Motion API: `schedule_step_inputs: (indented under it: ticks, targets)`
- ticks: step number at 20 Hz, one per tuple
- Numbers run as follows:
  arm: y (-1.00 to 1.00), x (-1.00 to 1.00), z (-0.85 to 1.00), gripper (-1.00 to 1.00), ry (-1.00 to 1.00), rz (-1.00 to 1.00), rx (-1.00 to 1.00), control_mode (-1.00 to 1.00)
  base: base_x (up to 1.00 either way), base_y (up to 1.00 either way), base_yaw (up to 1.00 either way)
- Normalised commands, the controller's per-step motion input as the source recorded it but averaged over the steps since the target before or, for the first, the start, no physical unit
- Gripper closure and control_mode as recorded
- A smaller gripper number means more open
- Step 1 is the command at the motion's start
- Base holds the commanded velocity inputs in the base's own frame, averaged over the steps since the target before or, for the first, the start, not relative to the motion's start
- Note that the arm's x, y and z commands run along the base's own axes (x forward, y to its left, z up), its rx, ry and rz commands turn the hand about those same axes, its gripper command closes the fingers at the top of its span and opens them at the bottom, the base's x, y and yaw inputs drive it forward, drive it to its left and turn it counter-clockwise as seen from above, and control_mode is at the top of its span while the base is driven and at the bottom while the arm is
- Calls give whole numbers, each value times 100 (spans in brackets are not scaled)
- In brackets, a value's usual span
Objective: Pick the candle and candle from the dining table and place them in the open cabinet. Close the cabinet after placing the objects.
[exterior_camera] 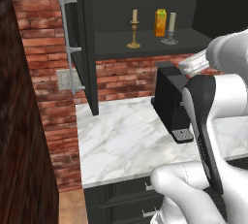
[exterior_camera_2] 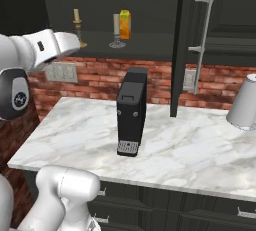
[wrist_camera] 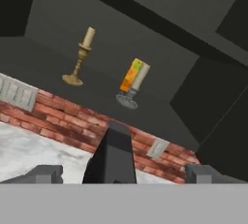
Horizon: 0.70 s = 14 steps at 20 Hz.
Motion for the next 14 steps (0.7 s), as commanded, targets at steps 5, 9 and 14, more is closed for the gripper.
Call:
schedule_step_inputs:
  ticks: [5,9,14]
  targets:
    - [21,-68,12,-100,8,9,-17,-100,0,0,0]
    - [16,-76,5,-100,3,9,-16,-100,0,0,0]
    - [20,-70,0,-100,0,11,-18,-100,0,0,0]
